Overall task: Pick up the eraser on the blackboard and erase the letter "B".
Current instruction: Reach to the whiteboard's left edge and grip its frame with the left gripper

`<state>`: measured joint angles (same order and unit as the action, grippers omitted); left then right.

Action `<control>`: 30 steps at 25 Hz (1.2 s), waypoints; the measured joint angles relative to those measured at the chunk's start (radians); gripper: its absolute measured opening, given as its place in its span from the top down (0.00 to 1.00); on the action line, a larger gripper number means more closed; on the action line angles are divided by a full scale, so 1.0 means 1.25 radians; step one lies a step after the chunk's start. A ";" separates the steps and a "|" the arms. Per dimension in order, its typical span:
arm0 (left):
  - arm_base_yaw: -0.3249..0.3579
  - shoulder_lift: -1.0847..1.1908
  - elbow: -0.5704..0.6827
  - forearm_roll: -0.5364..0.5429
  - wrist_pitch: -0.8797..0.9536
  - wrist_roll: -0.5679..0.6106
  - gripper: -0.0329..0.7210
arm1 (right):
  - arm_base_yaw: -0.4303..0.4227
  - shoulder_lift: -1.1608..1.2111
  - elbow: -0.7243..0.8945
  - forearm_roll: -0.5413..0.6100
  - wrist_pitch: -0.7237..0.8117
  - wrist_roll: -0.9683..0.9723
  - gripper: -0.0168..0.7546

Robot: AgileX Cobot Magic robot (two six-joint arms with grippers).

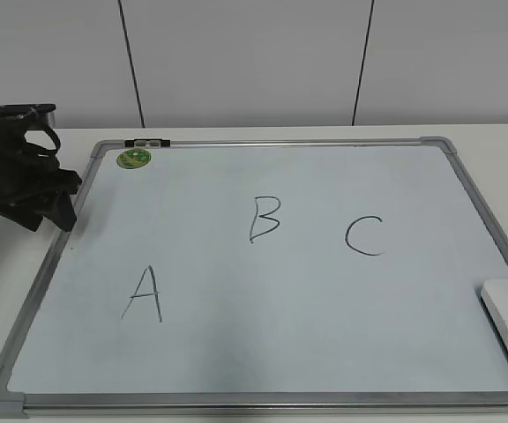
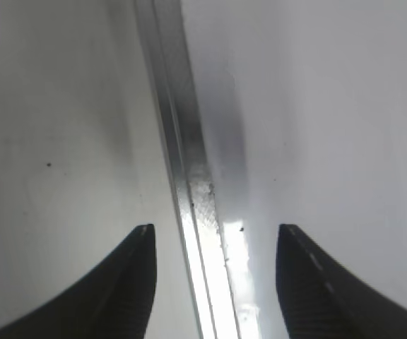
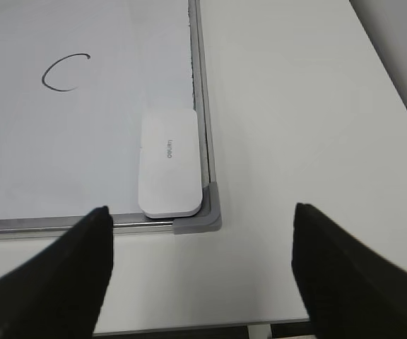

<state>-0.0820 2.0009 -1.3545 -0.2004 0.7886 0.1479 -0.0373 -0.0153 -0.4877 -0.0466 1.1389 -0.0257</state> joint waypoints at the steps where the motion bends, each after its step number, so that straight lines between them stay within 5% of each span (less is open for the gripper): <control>1: 0.005 0.007 -0.007 0.000 0.004 0.000 0.44 | 0.000 0.000 0.000 0.000 0.000 0.000 0.22; 25: 0.032 0.101 -0.065 -0.008 0.032 0.001 0.53 | 0.000 0.000 0.000 0.000 0.000 0.000 0.22; 30: 0.032 0.113 -0.073 -0.025 0.040 0.001 0.72 | 0.000 0.000 0.000 0.000 0.000 0.000 0.22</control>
<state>-0.0424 2.1418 -1.4462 -0.2317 0.8389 0.1495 -0.0373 -0.0153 -0.4877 -0.0466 1.1389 -0.0257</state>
